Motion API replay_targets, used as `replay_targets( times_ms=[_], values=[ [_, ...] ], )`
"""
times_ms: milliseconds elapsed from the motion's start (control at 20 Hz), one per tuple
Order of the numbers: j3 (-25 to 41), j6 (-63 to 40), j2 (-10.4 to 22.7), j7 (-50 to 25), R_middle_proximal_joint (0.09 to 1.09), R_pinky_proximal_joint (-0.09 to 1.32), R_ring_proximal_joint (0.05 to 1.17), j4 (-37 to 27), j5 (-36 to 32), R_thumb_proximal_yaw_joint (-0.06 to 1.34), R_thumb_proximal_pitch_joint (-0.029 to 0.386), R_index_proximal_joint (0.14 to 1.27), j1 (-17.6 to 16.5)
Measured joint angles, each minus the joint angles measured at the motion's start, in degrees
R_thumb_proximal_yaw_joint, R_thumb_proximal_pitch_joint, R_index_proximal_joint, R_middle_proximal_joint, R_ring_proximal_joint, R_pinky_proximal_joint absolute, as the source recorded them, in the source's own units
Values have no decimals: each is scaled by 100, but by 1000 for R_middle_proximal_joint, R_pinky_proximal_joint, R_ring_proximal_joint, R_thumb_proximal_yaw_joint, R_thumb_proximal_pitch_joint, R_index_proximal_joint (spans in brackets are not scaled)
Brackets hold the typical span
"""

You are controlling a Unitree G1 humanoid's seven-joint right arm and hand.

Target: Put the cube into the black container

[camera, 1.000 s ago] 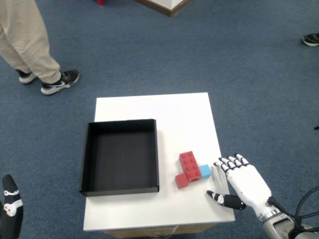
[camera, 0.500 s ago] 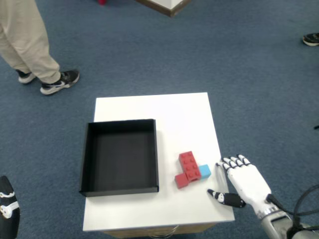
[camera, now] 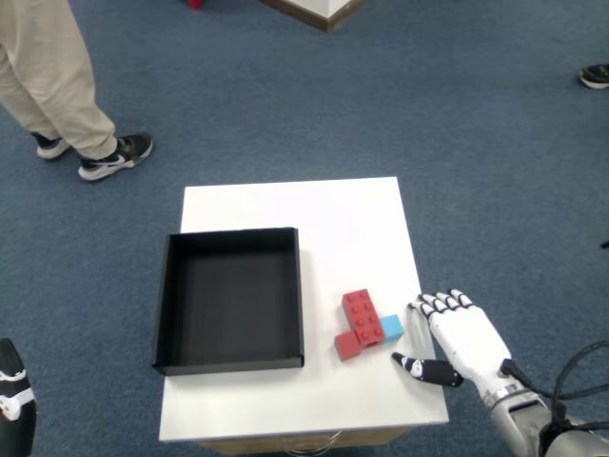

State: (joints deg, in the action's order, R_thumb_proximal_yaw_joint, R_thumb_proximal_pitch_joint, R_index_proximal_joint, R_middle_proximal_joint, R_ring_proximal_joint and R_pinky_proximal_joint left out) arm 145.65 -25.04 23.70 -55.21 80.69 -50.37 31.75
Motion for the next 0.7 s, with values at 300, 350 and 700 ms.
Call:
replay_targets(
  times_ms=[300,350,700],
  values=[
    [34,-1,-88,-69,202,199,229,4,5,428,26,312,91],
    [35,-1,-88,-69,202,202,229,4,6,425,25,312,90],
    [119,-6,-186,-209,208,223,230,4,20,405,27,324,86]
  ],
)
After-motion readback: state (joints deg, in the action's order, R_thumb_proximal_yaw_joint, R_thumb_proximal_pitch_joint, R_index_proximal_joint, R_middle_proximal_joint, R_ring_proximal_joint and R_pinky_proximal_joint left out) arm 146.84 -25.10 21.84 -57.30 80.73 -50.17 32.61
